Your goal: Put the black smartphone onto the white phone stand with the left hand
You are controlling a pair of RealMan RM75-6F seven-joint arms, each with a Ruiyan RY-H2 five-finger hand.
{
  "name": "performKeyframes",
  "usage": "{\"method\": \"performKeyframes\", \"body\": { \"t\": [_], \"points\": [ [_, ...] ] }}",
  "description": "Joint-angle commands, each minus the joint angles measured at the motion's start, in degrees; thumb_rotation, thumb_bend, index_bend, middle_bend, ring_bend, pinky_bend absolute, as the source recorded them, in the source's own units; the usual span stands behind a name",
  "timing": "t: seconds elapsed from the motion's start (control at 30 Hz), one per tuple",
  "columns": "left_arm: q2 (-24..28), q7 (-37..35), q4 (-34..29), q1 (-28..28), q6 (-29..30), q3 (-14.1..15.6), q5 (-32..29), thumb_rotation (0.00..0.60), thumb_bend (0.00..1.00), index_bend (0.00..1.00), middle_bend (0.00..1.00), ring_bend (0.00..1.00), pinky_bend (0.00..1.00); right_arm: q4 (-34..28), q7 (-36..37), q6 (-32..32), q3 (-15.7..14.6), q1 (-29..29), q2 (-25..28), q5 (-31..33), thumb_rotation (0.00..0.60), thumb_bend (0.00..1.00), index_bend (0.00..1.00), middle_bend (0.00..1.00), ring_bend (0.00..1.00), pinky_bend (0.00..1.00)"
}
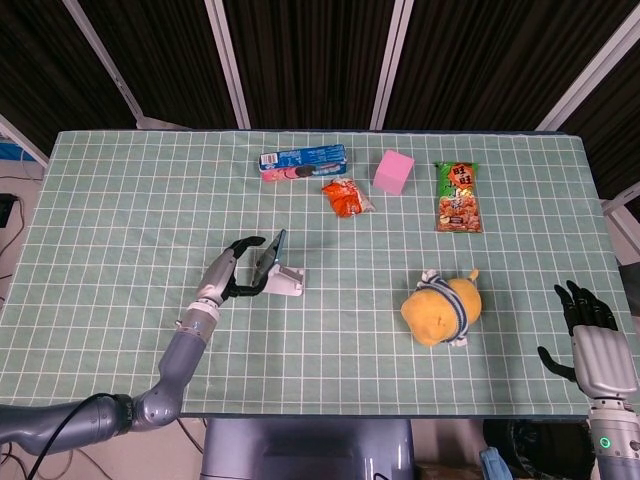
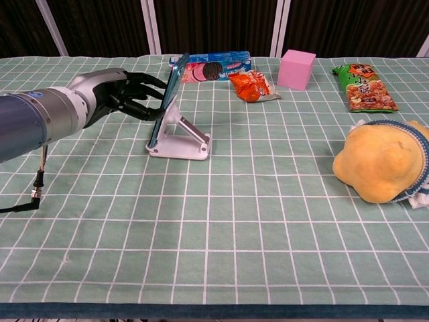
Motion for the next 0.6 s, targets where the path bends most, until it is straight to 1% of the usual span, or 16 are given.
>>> {"method": "performKeyframes", "body": {
  "t": [0.03, 0.13, 0.23, 0.3, 0.37, 0.43, 0.6],
  "points": [
    [0.36, -0.01, -0.58, 0.31, 0.36, 0.4, 0.84, 0.6, 0.34, 0.14, 0.13, 0.0, 0.0, 0.02, -0.01, 0.01, 0.0, 0.0, -0.01, -0.01, 0.6, 0.35, 0.0, 0.0, 0.0, 0.12],
    [1.15, 0.25, -1.54, 0.78, 0.82, 1.08, 2.11, 0.6, 0.31, 0.12, 0.1, 0.0, 0.0, 0.0, 0.0, 0.05, 0.0, -0.02, -0.01, -0.03, 0.6, 0.35, 0.0, 0.0, 0.0, 0.12],
    [2.68, 0.84, -3.27, 1.7, 1.5, 2.35, 3.72, 0.6, 0.26, 0.08, 0.07, 0.0, 0.0, 0.01, 0.04, 0.08, -0.01, -0.03, -0.03, -0.06, 0.6, 0.35, 0.0, 0.0, 0.0, 0.12],
    [3.93, 1.22, -4.6, 2.46, 1.95, 3.3, 4.75, 0.6, 0.24, 0.06, 0.05, 0.0, 0.0, 0.02, 0.06, 0.11, -0.01, -0.04, -0.03, -0.1, 0.6, 0.35, 0.0, 0.0, 0.0, 0.12],
    [6.95, 2.18, -7.66, 4.32, 3.8, 5.12, 7.18, 0.6, 0.22, 0.05, 0.04, 0.0, 0.0, 0.0, 0.14, 0.15, -0.05, -0.08, -0.01, -0.17, 0.6, 0.35, 0.0, 0.0, 0.0, 0.12],
    [9.26, 2.27, -10.17, 6.09, 5.79, 6.34, 9.7, 0.6, 0.21, 0.05, 0.04, 0.0, 0.0, 0.0, 0.26, 0.19, -0.06, -0.11, 0.0, -0.23, 0.6, 0.35, 0.0, 0.0, 0.0, 0.12],
    [14.17, 3.3, -14.18, 10.33, 11.31, 9.63, 16.16, 0.6, 0.21, 0.05, 0.04, 0.0, 0.0, 0.07, 0.34, 0.29, -0.07, -0.14, -0.03, -0.33, 0.6, 0.35, 0.0, 0.0, 0.0, 0.12]
  ]
}}
